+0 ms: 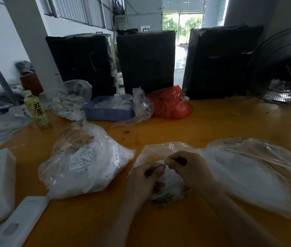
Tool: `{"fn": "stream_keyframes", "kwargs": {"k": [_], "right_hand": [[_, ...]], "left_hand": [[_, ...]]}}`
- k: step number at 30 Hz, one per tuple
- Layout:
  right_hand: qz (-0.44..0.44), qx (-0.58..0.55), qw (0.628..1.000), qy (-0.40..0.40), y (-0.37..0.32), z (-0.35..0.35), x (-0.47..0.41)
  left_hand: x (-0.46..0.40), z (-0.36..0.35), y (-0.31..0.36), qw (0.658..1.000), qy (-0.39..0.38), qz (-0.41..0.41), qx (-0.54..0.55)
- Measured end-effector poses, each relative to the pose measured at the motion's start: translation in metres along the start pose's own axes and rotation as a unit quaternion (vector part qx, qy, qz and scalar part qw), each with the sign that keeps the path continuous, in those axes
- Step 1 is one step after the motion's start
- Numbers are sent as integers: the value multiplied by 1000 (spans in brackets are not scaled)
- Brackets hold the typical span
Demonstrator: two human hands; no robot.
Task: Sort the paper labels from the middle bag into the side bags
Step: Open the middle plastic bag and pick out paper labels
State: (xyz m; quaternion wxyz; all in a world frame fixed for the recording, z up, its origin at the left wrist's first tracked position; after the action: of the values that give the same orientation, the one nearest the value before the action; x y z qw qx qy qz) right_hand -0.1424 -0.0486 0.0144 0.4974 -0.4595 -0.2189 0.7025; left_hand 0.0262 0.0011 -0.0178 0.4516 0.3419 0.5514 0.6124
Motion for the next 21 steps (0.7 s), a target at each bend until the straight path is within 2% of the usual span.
{"fn": "stream_keyframes", "kwargs": {"k": [3, 5, 11, 15, 19, 21], "right_hand": [[-25, 0, 1000, 18, 2, -2, 2], [-5, 20, 1000, 13, 1, -4, 3], [9, 14, 1000, 10, 4, -6, 4], [7, 13, 1000, 0, 4, -10, 3], [41, 97, 994, 13, 11, -8, -2], [71, 176, 981, -47, 16, -12, -4]], "left_hand": [[0, 1, -1, 999, -5, 39, 29], [-2, 0, -3, 997, -17, 57, 58], [-10, -2, -13, 957, 11, 148, 249], [-11, -2, -12, 973, -5, 107, 205], [-13, -2, -14, 961, 36, 128, 243], [-15, 0, -14, 950, 43, 152, 270]]}}
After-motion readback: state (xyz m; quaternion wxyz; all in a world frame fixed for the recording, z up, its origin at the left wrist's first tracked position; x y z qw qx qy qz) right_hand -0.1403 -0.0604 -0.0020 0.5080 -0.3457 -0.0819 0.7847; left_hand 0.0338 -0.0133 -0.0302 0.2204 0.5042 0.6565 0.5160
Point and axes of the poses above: each hand's wrist, its own x-axis away from the middle knuckle, its own z-axis out of the back of the hand, y = z × x, the point moved 3 cm from there along -x, towards the middle knuckle, and after that the axes turned 13 degrees about y, right-handed, at the moved point
